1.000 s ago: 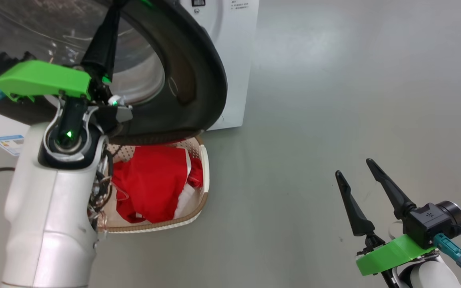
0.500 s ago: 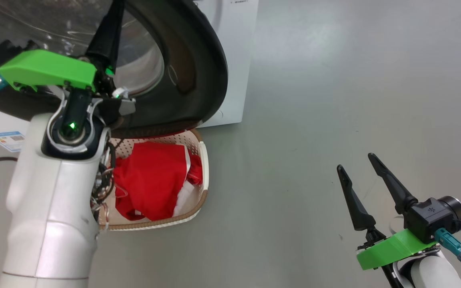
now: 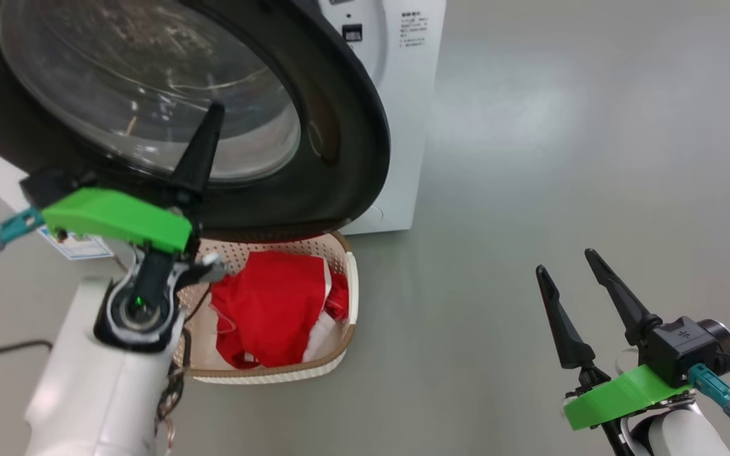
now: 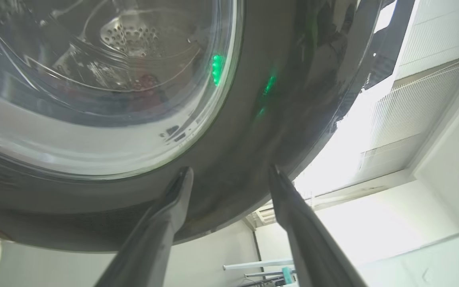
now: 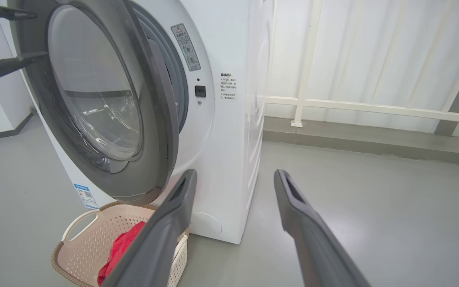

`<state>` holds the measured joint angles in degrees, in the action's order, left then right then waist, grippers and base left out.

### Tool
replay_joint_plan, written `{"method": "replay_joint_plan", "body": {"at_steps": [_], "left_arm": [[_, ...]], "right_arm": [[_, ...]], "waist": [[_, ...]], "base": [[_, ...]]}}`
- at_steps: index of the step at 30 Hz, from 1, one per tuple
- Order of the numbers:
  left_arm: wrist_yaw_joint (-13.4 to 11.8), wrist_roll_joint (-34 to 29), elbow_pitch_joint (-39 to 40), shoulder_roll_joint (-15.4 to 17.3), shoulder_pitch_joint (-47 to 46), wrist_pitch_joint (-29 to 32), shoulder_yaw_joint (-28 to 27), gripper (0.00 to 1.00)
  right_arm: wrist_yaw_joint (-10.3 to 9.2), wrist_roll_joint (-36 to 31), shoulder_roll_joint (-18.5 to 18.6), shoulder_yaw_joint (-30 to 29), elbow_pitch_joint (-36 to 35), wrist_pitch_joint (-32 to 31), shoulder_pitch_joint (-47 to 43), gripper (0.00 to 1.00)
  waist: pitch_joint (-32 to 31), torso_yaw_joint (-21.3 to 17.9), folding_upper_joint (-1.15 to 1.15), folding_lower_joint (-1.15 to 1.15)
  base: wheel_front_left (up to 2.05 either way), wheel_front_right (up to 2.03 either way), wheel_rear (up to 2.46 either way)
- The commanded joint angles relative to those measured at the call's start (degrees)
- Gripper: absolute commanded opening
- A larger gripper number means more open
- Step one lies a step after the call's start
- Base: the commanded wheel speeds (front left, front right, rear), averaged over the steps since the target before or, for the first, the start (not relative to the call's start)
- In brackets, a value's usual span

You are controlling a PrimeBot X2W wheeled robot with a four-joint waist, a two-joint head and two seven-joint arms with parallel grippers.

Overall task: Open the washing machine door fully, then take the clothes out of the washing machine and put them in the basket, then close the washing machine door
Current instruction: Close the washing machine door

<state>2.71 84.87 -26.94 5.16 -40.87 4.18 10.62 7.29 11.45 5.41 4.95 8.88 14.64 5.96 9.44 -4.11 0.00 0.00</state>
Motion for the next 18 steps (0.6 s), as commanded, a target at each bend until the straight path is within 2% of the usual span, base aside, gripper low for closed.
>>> {"method": "replay_joint_plan", "body": {"at_steps": [1,8,10,11,15,18], "left_arm": [[0.9,-4.2,3.1,3.7,2.2,-2.6,-0.2,1.00],[1.9,-19.1,7.8,9.0,11.2,-13.4,4.7,1.00],[0.9,-22.9,8.9,10.3,13.8,-15.5,5.8,1.00],[0.9,-22.9,8.9,10.3,13.8,-15.5,5.8,1.00],[-1.6,-29.9,11.7,12.2,18.8,-17.9,7.4,1.00],[-2.2,-32.8,14.2,12.8,22.5,-18.7,6.9,1.00]], "right_arm": [[0.20,0.6,0.3,1.2,-1.1,0.4,-0.4,1.00],[0.20,0.3,0.0,0.5,-0.8,0.4,-1.9,1.00],[0.20,0.2,-0.2,0.0,-0.7,0.4,-2.6,1.00],[0.20,0.2,-0.2,0.0,-0.7,0.4,-2.6,1.00],[0.20,-0.3,-0.6,-1.0,-0.8,0.4,-4.0,1.00],[0.20,-0.8,-0.8,-1.2,-1.1,0.4,-4.7,1.00]], "waist": [[-2.5,1.7,0.00,0.00],[-6.3,2.9,0.00,0.00],[-7.6,3.0,0.00,0.00],[-7.6,3.0,0.00,0.00],[-9.7,3.4,0.00,0.00],[-10.5,3.3,0.00,0.00]], "base": [[0.00,0.00,0.00],[0.00,0.00,0.00],[0.00,0.00,0.00],[0.00,0.00,0.00],[0.00,0.00,0.00],[0.00,0.00,0.00]]}}
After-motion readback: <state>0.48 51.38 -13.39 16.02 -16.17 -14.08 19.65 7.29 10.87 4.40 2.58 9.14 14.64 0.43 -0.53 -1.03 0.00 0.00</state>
